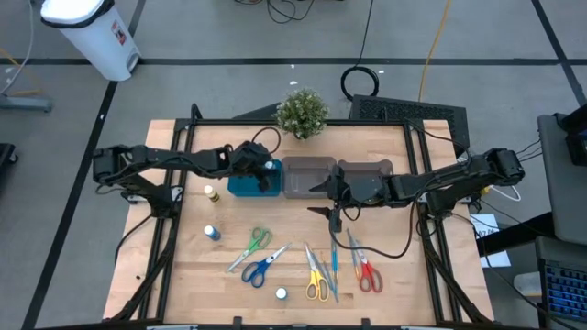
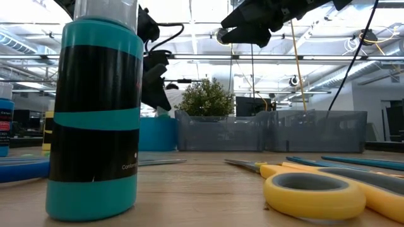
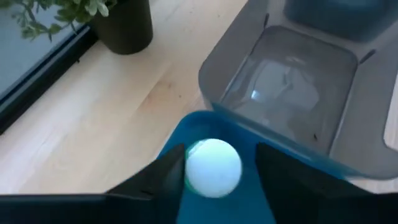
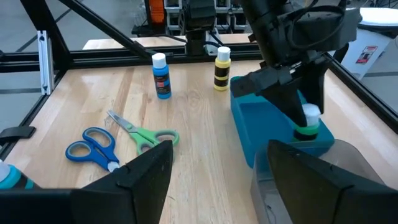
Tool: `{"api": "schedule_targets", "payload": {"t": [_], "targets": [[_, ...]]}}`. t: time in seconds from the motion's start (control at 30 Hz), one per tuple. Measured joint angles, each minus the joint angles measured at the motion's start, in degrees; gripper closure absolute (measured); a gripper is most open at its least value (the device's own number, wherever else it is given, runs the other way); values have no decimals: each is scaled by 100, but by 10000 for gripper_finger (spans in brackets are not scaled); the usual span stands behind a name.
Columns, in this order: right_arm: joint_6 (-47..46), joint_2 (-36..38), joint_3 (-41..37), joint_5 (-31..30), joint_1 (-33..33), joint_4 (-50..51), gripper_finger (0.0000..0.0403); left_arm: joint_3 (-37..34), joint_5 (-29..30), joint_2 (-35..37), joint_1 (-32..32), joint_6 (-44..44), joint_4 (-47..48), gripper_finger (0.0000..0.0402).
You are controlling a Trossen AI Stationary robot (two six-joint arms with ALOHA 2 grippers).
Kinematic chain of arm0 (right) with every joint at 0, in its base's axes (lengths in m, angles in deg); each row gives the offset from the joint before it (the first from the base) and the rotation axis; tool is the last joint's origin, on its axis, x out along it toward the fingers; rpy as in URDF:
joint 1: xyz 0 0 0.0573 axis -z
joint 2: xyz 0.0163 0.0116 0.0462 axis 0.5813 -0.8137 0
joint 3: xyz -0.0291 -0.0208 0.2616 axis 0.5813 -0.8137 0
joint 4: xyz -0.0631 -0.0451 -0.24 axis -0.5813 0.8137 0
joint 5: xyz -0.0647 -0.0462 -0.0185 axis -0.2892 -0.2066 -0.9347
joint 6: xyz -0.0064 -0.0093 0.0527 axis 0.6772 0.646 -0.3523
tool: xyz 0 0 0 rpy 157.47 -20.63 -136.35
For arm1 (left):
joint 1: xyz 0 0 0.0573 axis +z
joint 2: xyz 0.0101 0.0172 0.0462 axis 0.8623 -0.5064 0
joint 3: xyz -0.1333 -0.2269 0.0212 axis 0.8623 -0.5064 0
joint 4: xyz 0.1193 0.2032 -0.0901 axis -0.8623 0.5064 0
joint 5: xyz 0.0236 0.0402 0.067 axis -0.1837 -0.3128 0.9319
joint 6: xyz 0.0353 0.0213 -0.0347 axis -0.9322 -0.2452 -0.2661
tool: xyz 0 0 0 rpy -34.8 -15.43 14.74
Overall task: Pick & Place Paint Supplies
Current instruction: Put the green paint bottle into the blue bin, then put the yellow paint bottle into the blue bin
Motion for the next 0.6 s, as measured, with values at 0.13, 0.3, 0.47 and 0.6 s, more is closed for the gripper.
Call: {"api": "schedule_targets", "payload": {"t": [0.13, 0.3, 0.47, 0.6], "targets": [[0, 0, 0, 0, 0, 3, 151, 0, -2, 0, 0, -2, -94, 135], [0, 0, 0, 0, 0, 9, 151, 0, -2, 0, 0, -4, -243, 102], [0, 0, 0, 0, 0, 74, 151, 0, -3, 143, 0, -51, -164, 87], [0, 0, 0, -1, 0, 99, 151, 0, -4, 541, 0, -52, 37, 88]]}}
